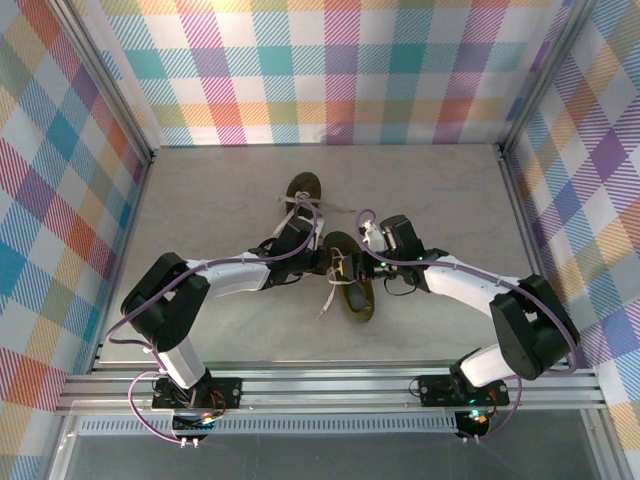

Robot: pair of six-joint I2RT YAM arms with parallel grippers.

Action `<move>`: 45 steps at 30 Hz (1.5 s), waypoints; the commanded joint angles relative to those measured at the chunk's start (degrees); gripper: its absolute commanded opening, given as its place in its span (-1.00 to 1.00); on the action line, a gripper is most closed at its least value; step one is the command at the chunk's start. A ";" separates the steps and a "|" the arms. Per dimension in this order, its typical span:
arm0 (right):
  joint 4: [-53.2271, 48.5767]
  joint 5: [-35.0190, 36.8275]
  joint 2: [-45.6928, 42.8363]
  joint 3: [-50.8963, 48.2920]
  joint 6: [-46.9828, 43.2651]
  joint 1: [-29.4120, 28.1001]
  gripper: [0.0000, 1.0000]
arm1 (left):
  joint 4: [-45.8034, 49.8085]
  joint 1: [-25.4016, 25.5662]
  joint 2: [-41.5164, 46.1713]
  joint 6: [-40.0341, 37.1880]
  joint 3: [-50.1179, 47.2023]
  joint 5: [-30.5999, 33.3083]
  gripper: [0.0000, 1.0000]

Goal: Tie the shoes

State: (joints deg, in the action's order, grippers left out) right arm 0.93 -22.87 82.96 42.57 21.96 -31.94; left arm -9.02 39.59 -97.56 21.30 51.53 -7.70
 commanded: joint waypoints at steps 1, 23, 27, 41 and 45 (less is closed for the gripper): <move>1.58 -1.38 -1.41 -1.08 0.59 -0.36 -0.26 | -0.38 -0.50 -1.27 0.36 0.96 -1.09 -1.00; 0.41 4.40 1.92 1.83 -0.68 -0.40 -0.56 | 0.05 -0.48 -0.11 0.27 0.44 -0.94 -1.00; 0.78 4.86 1.20 1.81 -0.60 -0.40 -0.52 | -0.19 -0.49 0.81 0.15 -0.07 -1.37 -1.00; 1.80 4.22 0.19 1.40 -1.44 -0.40 -0.45 | -3.39 -0.48 1.93 -0.03 -1.35 -5.44 -1.00; 2.45 4.59 -0.19 1.12 -1.48 -0.40 -0.45 | -4.25 -0.39 2.77 -0.22 -1.98 -5.58 -1.00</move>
State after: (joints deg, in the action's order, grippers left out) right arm 1.32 -18.44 84.82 42.87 21.63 -31.94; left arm -10.87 39.59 -97.38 21.43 50.46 -11.60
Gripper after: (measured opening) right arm 0.279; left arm 0.054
